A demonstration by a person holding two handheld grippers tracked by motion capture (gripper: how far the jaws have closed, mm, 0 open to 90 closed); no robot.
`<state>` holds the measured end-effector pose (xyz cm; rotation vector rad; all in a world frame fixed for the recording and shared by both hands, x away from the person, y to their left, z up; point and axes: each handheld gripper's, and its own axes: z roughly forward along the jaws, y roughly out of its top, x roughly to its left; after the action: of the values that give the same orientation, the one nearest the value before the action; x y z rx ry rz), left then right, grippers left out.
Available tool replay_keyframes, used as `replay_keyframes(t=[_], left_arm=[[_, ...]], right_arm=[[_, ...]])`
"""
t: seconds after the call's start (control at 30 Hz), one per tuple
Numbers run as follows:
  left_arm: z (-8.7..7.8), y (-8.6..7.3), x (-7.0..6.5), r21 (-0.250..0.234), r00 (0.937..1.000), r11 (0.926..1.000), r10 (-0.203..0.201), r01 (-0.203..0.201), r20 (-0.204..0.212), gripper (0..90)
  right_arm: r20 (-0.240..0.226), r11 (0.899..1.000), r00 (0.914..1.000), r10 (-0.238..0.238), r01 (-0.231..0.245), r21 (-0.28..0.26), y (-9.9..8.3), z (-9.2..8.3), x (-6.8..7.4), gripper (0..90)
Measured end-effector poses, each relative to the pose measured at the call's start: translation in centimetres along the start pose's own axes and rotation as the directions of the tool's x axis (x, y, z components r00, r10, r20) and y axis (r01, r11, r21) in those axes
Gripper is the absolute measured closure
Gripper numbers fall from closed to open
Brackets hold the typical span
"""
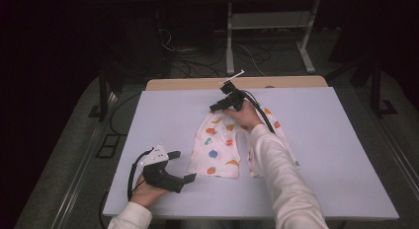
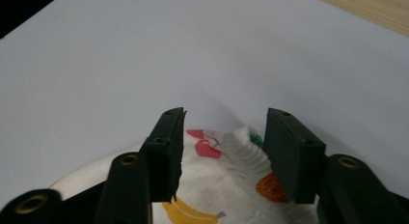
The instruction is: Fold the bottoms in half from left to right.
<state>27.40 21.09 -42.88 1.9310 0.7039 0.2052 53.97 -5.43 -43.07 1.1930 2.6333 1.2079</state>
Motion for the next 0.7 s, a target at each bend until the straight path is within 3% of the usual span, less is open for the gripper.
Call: replay_keyframes(t=[0.33,0.7], left_arm=[[0.02,-0.01,0.01,0.0,1.0,1.0,0.0,0.0,-0.001,0.0],[0.04,-0.02,0.04,0.007,1.0,1.0,0.002,-0.002,-0.003,0.0]], right_arm=[[-0.022,0.999,0.9993,0.031,-0.031,-0.007,-0.02,0.14,-0.58,67.7],[0.011,0.999,0.9995,0.029,-0.029,0.026,0.06,0.79,-0.47,87.7]])
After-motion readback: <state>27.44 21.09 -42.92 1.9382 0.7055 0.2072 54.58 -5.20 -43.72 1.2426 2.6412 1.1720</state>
